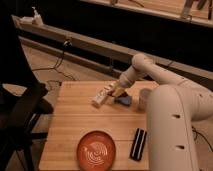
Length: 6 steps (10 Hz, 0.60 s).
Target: Place the pepper on the white sponge
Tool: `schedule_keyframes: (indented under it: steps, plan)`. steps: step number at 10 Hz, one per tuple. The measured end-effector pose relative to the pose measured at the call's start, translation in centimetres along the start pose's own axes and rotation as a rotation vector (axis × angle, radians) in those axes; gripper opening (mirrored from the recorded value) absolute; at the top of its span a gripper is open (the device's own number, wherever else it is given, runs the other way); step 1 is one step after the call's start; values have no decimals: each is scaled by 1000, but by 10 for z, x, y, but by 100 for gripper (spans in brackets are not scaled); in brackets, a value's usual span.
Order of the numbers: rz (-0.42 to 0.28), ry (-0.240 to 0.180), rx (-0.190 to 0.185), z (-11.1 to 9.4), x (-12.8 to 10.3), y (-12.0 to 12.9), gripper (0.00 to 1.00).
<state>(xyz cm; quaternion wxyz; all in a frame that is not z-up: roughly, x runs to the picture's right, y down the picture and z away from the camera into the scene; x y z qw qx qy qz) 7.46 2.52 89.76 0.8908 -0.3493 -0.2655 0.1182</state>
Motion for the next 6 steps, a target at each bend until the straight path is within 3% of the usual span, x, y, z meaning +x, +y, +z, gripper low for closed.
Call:
schedule_keyframes:
  steps: [1,2,5,6]
  plan:
    - [-2,-1,1,0,-1,-1,48]
    - [-2,4,4,-1,2,0,36]
    - [15,56,59,1,10,-10,8]
    - [34,54,70,-2,15,-12,5]
